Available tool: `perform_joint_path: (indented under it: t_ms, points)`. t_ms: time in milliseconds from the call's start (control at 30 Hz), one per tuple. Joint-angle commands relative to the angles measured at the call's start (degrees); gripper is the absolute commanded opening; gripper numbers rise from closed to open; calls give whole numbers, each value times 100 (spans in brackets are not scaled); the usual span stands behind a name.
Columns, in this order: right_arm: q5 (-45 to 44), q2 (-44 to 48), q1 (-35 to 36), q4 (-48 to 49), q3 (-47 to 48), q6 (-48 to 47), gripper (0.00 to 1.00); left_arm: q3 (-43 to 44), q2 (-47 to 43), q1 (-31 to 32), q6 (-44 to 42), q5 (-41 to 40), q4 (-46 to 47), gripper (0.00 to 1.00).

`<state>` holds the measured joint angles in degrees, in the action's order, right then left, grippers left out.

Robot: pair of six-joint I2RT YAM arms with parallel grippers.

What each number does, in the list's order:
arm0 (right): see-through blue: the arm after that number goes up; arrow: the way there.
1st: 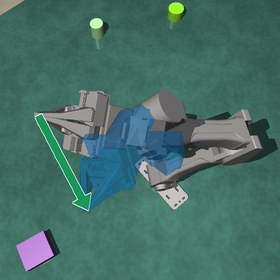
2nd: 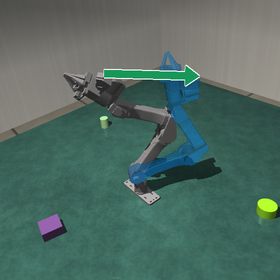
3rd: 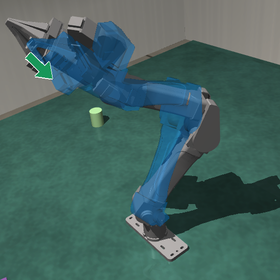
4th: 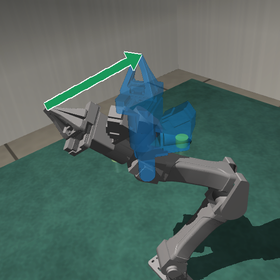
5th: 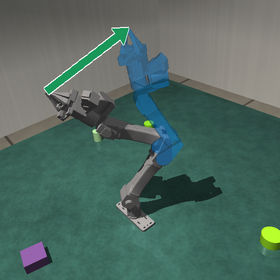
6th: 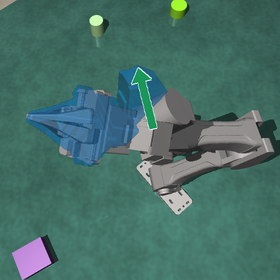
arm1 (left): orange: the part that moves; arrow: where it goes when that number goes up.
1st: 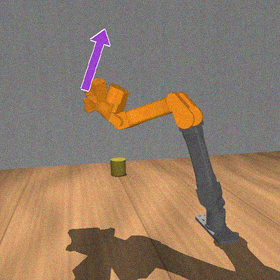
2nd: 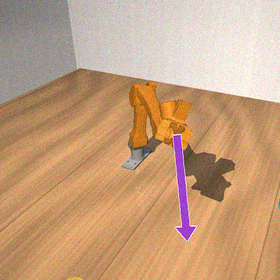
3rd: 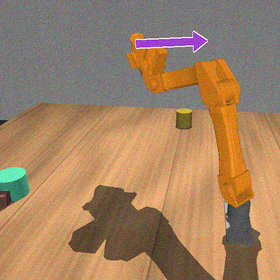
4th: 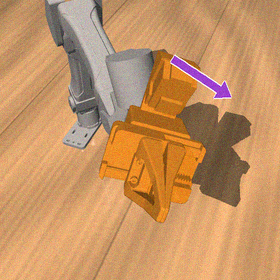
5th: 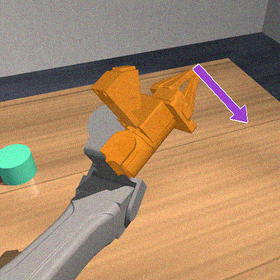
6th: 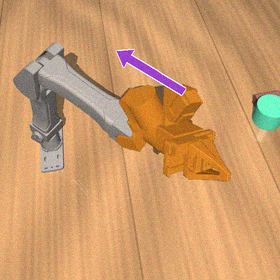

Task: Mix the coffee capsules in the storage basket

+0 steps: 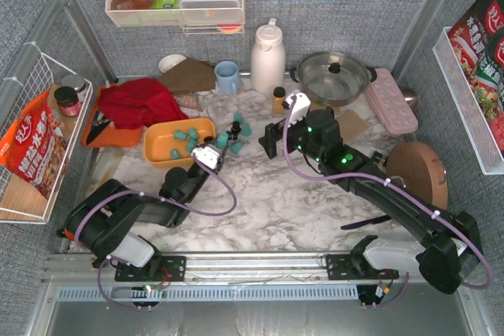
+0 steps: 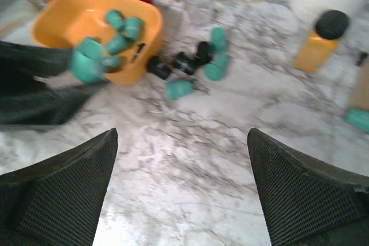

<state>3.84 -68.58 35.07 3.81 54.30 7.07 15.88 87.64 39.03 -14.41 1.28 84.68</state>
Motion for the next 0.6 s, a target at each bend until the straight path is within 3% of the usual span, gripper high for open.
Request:
perform_joint_path:
  t_ms: [0,167,400,500,567]
  points:
    - [-1132,21,0,-578,132,-475,99,-147,-427,-141,1070,-1752,-317,48]
    - [-1409,-188,0,-636,182,-493,99,-73,-957,-579,1890,-2303,-1527,50]
    - [-1474,-780,0,-750,478,-322,99,-123,-888,-1183,2528,-2487,-1827,60]
    - [-1483,-989,0,-710,531,-286,99,-48,-832,-1313,2669,-2518,-1858,76]
    - [-1533,-1086,0,-684,551,-235,99,88,-888,-1313,2695,-2489,-2071,92]
